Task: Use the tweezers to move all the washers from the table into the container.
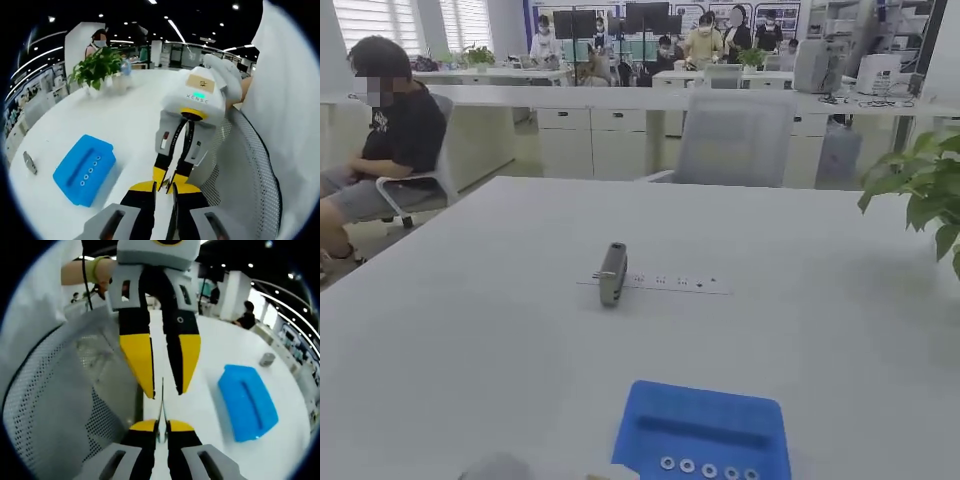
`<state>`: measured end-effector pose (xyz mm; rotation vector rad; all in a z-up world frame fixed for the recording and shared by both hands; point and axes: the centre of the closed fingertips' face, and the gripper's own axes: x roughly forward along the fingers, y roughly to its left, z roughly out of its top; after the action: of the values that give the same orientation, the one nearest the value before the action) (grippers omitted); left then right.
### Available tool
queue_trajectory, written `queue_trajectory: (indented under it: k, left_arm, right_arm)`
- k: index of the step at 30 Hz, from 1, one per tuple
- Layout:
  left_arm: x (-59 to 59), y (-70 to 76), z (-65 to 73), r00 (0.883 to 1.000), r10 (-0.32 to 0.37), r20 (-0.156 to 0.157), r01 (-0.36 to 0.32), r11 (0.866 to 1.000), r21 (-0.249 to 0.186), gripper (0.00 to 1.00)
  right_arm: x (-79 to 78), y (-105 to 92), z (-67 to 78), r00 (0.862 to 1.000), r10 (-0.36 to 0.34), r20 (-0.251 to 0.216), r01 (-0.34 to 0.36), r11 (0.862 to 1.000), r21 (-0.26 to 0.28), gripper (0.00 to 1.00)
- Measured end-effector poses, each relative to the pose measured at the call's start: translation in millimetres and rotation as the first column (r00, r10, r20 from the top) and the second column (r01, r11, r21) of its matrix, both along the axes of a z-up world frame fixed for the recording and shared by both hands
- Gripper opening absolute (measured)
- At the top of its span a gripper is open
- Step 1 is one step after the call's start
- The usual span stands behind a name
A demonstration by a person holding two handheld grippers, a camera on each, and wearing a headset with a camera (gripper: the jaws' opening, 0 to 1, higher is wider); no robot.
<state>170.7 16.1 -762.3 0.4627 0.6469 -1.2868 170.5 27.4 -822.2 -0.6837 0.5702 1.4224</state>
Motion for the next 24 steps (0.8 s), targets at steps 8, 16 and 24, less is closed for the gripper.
queue_trajectory:
  k: [8,16,24]
  left_arm:
    - [2.3,1.0,1.0,0.998,-0.037,0.048,0.035,0.999,0.042,0.0]
    - [4.2,3.8,-2.3,0.994,-0.056,0.092,0.05,0.996,0.073,0.0]
    - [10.7,21.3,-27.3,0.994,-0.074,0.082,0.058,0.982,0.177,0.0]
  right_arm:
    - [3.4,-0.9,-0.4,0.999,0.025,0.041,-0.023,0.999,-0.036,0.04]
    - [6.7,-4.8,-1.7,0.999,0.003,0.034,-0.001,0.999,-0.043,0.04]
    - [15.4,-1.6,-9.9,0.993,-0.1,-0.065,0.102,0.994,0.031,0.06]
